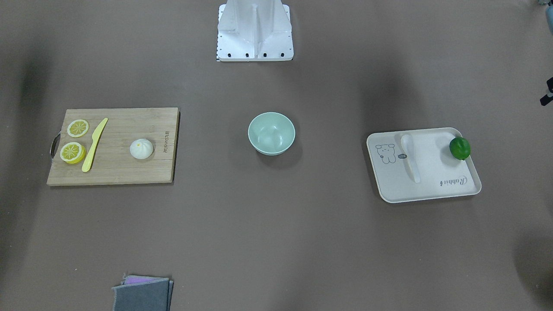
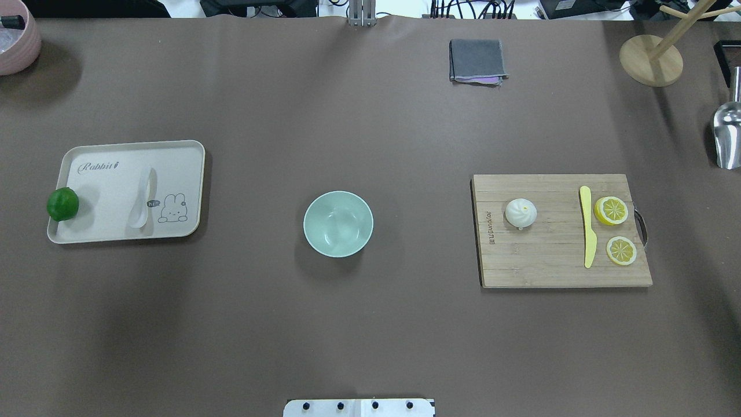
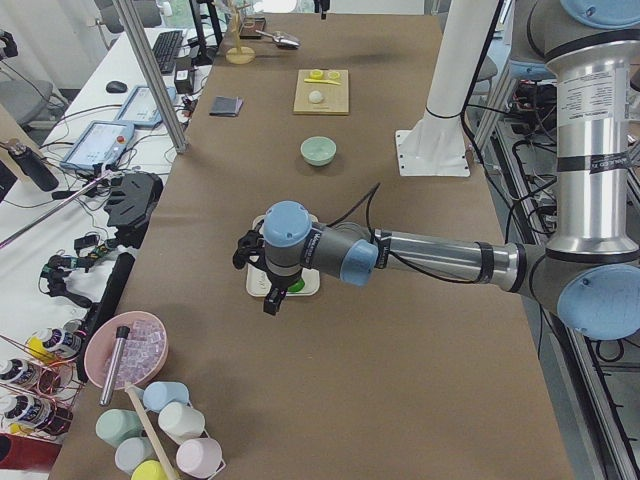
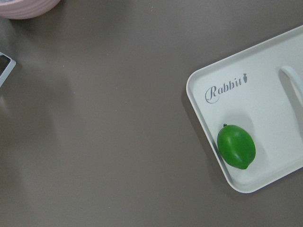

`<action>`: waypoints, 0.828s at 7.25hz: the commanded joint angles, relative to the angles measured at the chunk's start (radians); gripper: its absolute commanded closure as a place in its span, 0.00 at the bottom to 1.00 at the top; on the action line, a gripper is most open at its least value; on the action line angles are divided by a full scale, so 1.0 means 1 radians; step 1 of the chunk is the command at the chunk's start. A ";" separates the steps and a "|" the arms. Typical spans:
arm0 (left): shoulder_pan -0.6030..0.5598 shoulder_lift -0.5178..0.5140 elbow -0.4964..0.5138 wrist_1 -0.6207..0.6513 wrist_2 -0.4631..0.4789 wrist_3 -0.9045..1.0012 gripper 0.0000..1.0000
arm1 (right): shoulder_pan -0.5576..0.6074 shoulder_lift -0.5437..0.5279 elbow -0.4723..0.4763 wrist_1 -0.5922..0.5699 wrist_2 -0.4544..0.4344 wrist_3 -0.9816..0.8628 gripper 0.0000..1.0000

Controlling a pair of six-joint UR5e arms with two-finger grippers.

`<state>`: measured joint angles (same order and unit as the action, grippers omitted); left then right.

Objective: Put spoon and bun in bowl

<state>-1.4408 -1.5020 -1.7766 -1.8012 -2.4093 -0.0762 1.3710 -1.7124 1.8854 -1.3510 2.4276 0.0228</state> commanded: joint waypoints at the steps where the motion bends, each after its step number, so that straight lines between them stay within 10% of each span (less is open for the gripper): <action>1: 0.183 -0.123 0.000 -0.003 0.133 -0.325 0.03 | -0.186 0.074 0.055 0.003 -0.066 0.268 0.00; 6: 0.469 -0.308 0.155 -0.006 0.225 -0.602 0.18 | -0.441 0.249 0.077 0.004 -0.171 0.661 0.00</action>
<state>-1.0167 -1.7802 -1.6605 -1.8069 -2.1937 -0.6416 0.9859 -1.4940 1.9609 -1.3468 2.3064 0.6245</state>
